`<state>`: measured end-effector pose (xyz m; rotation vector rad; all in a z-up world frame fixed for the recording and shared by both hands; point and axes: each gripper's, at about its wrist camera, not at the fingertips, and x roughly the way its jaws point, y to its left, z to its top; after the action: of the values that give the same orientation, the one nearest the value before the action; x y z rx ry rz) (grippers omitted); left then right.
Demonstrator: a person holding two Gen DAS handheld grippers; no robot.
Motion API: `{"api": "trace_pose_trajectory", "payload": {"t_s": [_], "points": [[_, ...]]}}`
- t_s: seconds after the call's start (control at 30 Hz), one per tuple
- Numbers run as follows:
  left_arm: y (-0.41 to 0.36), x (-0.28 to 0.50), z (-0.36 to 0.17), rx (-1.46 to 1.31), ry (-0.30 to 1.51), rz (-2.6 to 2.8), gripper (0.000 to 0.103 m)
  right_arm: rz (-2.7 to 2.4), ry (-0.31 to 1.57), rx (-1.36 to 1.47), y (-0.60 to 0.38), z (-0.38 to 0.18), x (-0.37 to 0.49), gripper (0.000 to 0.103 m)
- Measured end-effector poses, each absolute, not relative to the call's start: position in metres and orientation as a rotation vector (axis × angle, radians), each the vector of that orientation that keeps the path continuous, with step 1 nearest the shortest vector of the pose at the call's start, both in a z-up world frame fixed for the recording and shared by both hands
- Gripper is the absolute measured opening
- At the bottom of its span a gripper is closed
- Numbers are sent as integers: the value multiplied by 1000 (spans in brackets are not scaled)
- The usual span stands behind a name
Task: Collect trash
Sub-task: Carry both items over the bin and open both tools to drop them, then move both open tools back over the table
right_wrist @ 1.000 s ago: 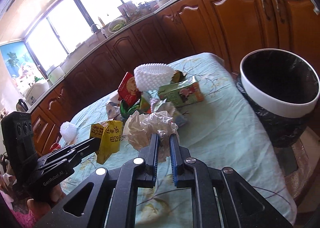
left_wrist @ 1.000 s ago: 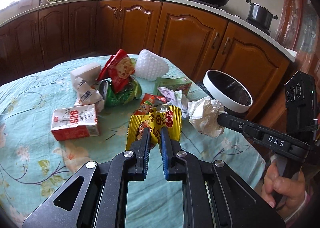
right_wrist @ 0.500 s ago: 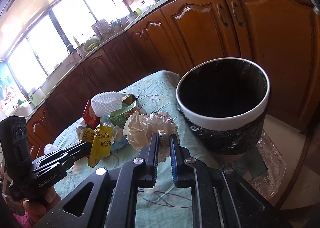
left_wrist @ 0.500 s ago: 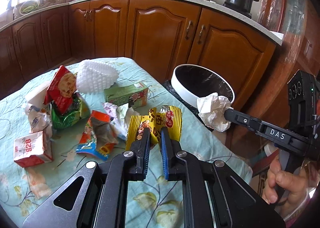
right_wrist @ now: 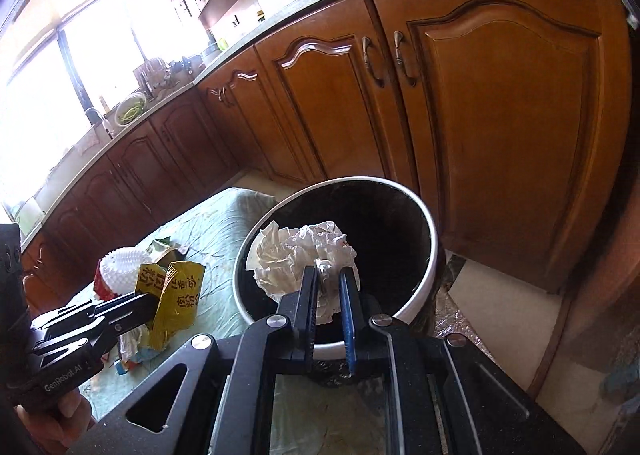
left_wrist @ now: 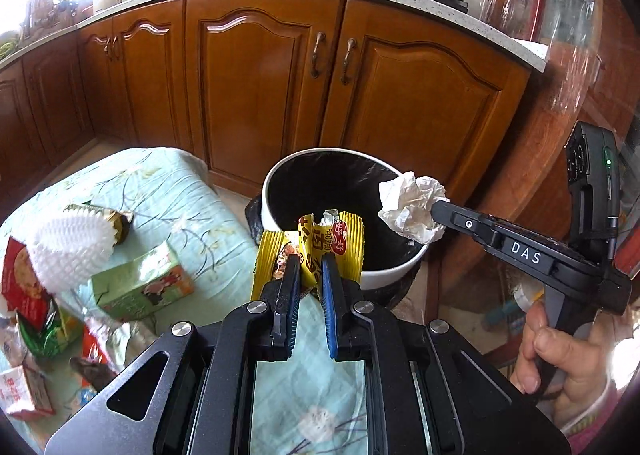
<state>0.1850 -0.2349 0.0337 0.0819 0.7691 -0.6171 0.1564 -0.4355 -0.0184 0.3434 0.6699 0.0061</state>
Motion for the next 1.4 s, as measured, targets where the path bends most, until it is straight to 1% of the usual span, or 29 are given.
{"api": "trace_pose_trajectory", "payload": {"t_s": [0.33, 0.4, 0.5, 0.57, 0.63, 0.67, 0.7, 0.73, 0.77, 0.83, 0.87, 0.9, 0.93, 0.97, 1.0, 1.07, 1.2, 1.33, 1.4], "points": [[-284, 233, 17, 112, 859, -644, 10, -26, 738, 319, -452, -35, 186, 11], [-291, 238, 14, 126, 868, -644, 10, -27, 752, 310, -453, -38, 191, 13], [-299, 245, 7, 147, 890, -646, 12, -29, 768, 311, -455, -41, 197, 21], [-301, 248, 4, 152, 906, -642, 20, -30, 771, 324, -457, -42, 198, 27], [-302, 248, 3, 157, 911, -642, 24, -30, 764, 336, -458, -42, 197, 32], [-301, 248, 3, 156, 911, -637, 31, -26, 760, 345, -458, -42, 195, 42], [-301, 248, 3, 152, 909, -633, 35, -24, 756, 352, -459, -44, 195, 45], [-299, 247, 4, 143, 905, -633, 41, -22, 751, 356, -459, -43, 193, 45], [-297, 246, 5, 135, 901, -632, 42, -20, 745, 361, -459, -42, 191, 45], [-290, 243, 6, 120, 897, -629, 43, -13, 729, 379, -457, -41, 184, 52], [-286, 240, 7, 109, 894, -626, 44, -7, 717, 390, -455, -40, 179, 61], [-281, 237, 8, 97, 888, -625, 44, -2, 703, 401, -453, -39, 177, 73], [-273, 233, 9, 83, 881, -622, 45, 4, 688, 413, -451, -38, 171, 78], [-266, 228, 10, 69, 872, -617, 48, 10, 676, 426, -447, -38, 166, 86], [-259, 223, 10, 55, 863, -612, 49, 16, 665, 440, -444, -38, 161, 89], [-243, 212, 11, 25, 845, -594, 53, 30, 652, 464, -435, -39, 151, 89], [-208, 188, 13, -29, 826, -578, 53, 57, 642, 483, -418, -41, 136, 89], [-180, 163, 14, -27, 801, -545, 56, 89, 648, 486, -396, -42, 126, 90], [-166, 153, 14, -27, 793, -523, 57, 110, 654, 481, -385, -43, 123, 93]]}}
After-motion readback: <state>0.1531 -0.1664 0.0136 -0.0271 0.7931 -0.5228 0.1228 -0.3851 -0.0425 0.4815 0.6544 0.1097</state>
